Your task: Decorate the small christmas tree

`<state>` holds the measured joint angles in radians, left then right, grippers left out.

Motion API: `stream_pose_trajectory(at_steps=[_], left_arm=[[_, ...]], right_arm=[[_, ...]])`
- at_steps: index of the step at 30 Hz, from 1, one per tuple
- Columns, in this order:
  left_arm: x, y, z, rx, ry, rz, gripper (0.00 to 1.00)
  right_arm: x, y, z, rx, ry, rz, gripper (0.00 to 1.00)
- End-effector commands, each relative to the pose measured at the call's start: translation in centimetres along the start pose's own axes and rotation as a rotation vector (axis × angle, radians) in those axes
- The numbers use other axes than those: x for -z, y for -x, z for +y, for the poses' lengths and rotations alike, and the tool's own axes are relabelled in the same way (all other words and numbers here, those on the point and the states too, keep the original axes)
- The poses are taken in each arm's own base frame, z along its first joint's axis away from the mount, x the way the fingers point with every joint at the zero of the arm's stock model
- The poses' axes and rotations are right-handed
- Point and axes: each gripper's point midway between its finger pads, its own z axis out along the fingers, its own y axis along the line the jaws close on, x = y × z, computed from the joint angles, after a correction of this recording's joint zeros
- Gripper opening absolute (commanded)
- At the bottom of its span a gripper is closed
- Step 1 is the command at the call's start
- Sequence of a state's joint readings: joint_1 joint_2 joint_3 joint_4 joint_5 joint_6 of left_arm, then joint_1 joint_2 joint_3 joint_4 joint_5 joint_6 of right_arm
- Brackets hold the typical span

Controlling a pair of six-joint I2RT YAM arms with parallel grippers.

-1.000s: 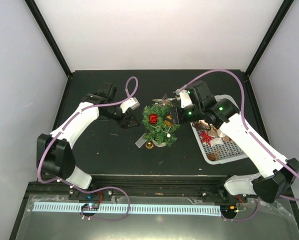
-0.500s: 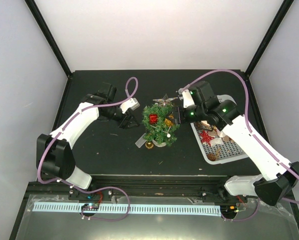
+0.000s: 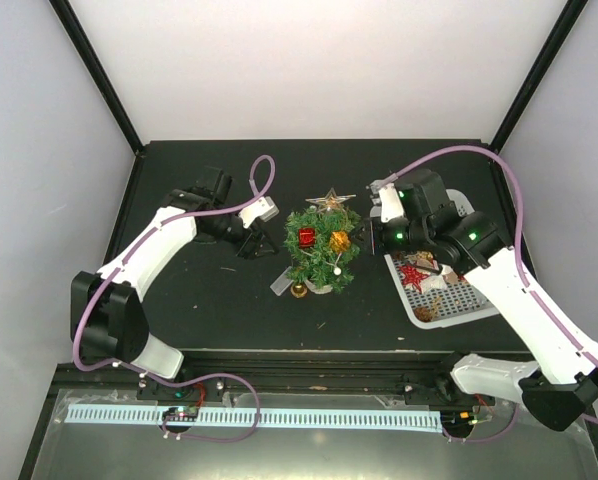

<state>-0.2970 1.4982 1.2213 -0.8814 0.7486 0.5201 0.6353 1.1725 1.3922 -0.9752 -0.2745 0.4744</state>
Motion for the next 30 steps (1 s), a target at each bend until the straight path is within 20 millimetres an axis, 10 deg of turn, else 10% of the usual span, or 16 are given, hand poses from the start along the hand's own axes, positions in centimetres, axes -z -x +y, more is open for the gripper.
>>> stream_pose_trajectory(at_steps=[1,30], left_arm=[[0.5,0.7,-0.6,-0.038,0.003,-0.026,0.55],[0.6,0.3,-0.5,-0.043,0.028,-0.026,0.55]], right_arm=[[-0.7,-1.4,0.3,0.009,0.033,0.060,0.16],[-3.6,-1.7,-0.5,0.025,0.026,0.112,0.14]])
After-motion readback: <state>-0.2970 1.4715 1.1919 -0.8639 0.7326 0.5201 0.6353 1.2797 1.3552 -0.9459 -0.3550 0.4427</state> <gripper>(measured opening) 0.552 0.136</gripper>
